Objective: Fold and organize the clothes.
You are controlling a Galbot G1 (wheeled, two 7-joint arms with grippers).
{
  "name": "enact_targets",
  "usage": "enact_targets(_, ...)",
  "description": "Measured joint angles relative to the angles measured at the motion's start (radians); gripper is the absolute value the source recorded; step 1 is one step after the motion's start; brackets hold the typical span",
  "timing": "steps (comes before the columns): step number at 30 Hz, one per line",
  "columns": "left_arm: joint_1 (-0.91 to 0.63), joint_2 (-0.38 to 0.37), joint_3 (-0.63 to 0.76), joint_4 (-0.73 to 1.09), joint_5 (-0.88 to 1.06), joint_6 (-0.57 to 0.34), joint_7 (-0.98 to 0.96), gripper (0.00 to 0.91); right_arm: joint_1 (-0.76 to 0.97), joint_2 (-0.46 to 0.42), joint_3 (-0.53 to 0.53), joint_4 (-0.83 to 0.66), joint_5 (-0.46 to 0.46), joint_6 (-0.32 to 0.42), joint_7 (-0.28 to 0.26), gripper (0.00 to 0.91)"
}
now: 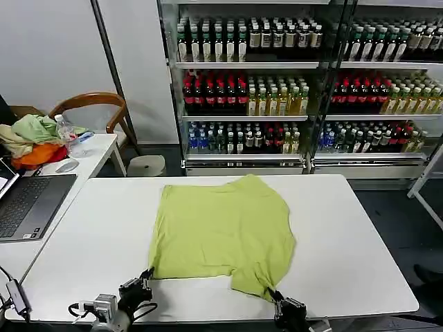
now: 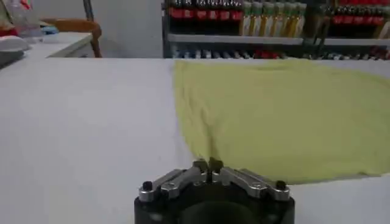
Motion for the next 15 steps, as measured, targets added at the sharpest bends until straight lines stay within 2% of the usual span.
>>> enact_targets(15, 0.159, 0.030, -0.063, -0.099, 0.015, -0.025, 0.012, 0.040, -0.135, -0.038, 0.093, 0.132, -0.033, -0.010, -0.032, 0.000)
